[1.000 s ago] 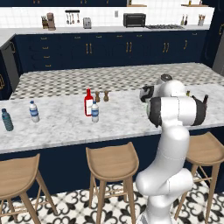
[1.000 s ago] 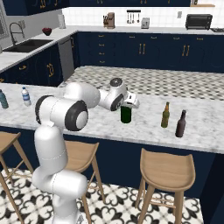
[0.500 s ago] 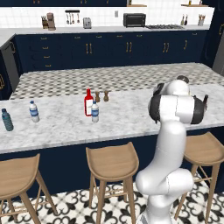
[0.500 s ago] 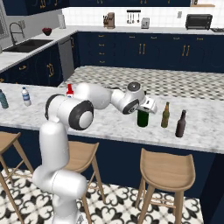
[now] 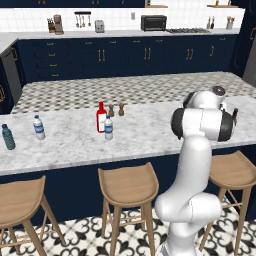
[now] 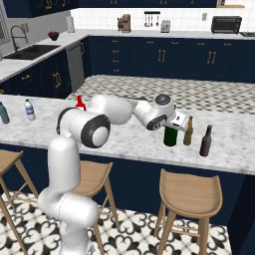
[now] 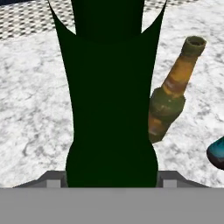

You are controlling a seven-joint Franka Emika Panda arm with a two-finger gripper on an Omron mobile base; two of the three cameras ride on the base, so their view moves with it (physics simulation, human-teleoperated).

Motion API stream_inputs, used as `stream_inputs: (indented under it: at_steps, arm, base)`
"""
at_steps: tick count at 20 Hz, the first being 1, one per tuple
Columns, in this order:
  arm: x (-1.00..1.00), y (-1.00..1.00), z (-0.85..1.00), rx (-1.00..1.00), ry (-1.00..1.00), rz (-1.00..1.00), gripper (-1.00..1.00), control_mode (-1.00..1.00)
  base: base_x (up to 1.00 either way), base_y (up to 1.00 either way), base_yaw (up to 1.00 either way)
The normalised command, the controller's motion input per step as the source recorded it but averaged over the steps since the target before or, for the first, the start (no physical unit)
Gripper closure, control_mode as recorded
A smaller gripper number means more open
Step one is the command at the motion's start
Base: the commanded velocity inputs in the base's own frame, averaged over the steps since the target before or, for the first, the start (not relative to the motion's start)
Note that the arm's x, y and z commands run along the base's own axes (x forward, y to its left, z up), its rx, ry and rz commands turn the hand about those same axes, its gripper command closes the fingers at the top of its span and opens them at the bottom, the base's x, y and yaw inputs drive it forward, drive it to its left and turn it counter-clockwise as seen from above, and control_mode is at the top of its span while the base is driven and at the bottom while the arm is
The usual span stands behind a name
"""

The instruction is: Move the plastic bottles in the middle to the plastics group, and the glass bottles in the middle to the glass group.

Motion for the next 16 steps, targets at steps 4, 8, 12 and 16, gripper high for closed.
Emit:
stream_inputs:
  at_steps: [4,8,12,16]
  arm:
    - [0.00,-0.27,-0.01,0.00,0.00,-0.05,1.00,-1.00]
    - [0.00,-0.17,-0.05,0.00,0.00,-0.05,1.00,-1.00]
    - [0.00,-0.12,-0.23,0.00,0.00,-0.05,1.00,-1.00]
    - [0.02,-0.01,-0.48,0.00,0.00,-0.04,1.00,-1.00]
  base:
    - [0.00,0.00,0.00]
    - [0.00,0.00,0.00]
    - [0.00,0.00,0.00]
    - [0.00,0.00,0.00]
